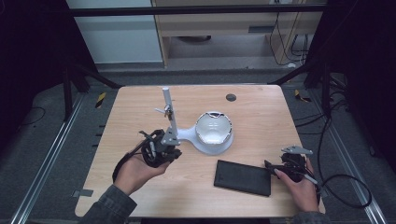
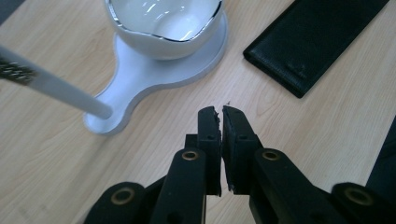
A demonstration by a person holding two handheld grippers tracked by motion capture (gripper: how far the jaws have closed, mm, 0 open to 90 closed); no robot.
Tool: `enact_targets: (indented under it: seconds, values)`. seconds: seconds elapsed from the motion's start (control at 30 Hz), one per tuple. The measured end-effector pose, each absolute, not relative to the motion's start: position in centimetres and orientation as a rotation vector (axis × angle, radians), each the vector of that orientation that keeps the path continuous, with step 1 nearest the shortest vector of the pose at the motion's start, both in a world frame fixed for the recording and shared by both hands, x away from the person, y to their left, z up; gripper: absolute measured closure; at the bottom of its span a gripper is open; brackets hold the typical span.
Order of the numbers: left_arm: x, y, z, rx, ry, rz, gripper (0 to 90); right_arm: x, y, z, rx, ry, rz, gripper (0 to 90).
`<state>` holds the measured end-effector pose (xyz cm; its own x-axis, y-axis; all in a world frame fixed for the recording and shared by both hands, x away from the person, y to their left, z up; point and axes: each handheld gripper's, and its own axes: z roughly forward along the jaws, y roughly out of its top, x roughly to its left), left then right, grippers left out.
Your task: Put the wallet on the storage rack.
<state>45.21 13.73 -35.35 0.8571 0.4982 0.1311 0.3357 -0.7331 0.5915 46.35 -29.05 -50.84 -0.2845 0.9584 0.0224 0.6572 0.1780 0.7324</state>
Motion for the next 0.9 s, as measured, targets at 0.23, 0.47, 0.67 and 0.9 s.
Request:
enact_targets:
  seconds: [0.23,0.47,0.67,0.9]
  values:
    - [45.6,11.6,-38.5,2.487,0.565,0.3,89.0,45.5,-29.5,-49.8,1.475,1.971,0.93,6.4]
    - [45.3,9.8,-40.6,2.511,0.531,0.259,89.8,45.3,-29.0,-49.6,1.426,2.001,0.927,5.3]
    - [45.2,8.7,-42.2,2.528,0.509,0.217,89.7,45.3,-28.9,-49.6,1.405,2.018,0.924,4.9]
    - [45.1,7.9,-43.3,2.531,0.49,0.176,89.2,45.4,-28.8,-49.8,1.37,2.067,0.915,4.3]
